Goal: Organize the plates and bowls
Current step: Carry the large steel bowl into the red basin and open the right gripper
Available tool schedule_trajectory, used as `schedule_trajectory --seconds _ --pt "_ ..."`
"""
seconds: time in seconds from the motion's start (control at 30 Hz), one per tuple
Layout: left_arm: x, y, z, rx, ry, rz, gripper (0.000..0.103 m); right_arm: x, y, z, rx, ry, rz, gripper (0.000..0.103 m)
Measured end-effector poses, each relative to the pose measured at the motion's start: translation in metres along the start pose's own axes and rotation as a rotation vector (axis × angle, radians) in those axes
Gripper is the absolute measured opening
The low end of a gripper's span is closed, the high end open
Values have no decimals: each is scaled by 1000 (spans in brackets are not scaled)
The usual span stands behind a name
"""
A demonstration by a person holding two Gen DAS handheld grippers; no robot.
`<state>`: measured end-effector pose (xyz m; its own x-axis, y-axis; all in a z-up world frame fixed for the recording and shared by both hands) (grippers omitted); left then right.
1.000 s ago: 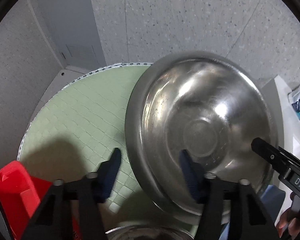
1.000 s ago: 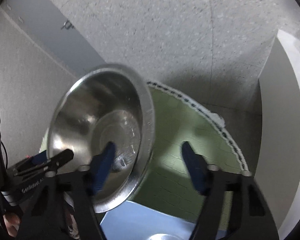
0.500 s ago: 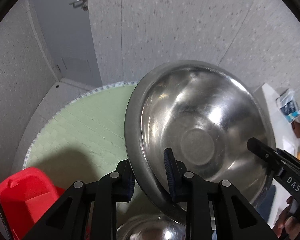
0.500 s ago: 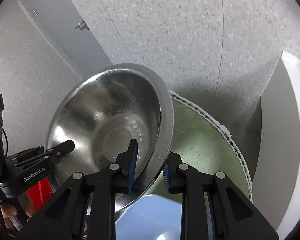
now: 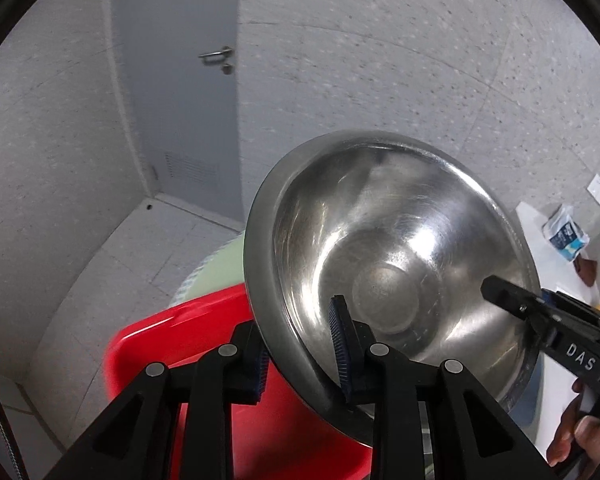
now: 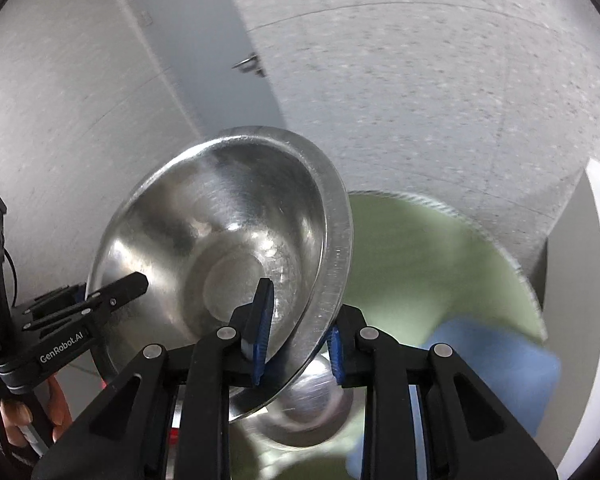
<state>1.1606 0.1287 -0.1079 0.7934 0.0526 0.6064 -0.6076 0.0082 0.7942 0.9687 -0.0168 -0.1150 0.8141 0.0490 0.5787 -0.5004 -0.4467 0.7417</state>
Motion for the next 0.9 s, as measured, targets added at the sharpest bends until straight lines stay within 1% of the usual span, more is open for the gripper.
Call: schedule_trajectory --seconds 0.03,0.1,0.13,0.17,0.2,0.33,0.43,0.53,0.67,0.7,0.73,0.9 --pt "-10 6 -11 5 7 -3 24 -9 -2 -15 7 15 -11 27" --pt "-31 24 -26 10 20 -5 24 -20 -4 -34 22 30 -21 29" --pt "-42 26 -36 22 21 -7 24 -27 -6 -45 23 41 -32 29" --pt "-50 42 -40 28 22 -11 24 -35 -9 -57 25 51 -38 30" --pt "-61 44 -48 36 22 -17 24 -43 -12 -67 24 59 -46 30" --pt "-93 66 -69 31 37 -48 24 -67 -23 -87 11 70 -76 30" --pt "-108 66 -82 35 32 -70 24 -81 -31 -94 -1 63 -100 30" --pt "-109 62 -96 39 19 -90 24 -96 -36 -99 -17 57 -117 31" --pt "-109 37 -100 35 10 -125 24 -115 -44 -108 -50 52 -141 32" --pt "-99 23 -97 33 6 -132 24 -119 -47 -108 -60 51 -146 33" --pt "-100 19 -98 31 -2 -136 24 -122 -48 -108 -66 47 -152 33" --pt "-86 -7 -94 24 -34 -149 24 -130 -57 -105 -95 20 -171 35"
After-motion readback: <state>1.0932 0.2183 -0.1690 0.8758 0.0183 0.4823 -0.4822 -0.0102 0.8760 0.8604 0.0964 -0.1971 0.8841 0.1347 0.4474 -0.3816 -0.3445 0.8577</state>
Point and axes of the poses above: each gripper's, at about its wrist camera, not at the fingertips, and y roughly against the way its jaws point, z to its right, x to its top, the point moved 5 cm from there along -y, roughly the way its jaws point, and after that the axes turned 6 degrees about -y, right-handed, at the moved point
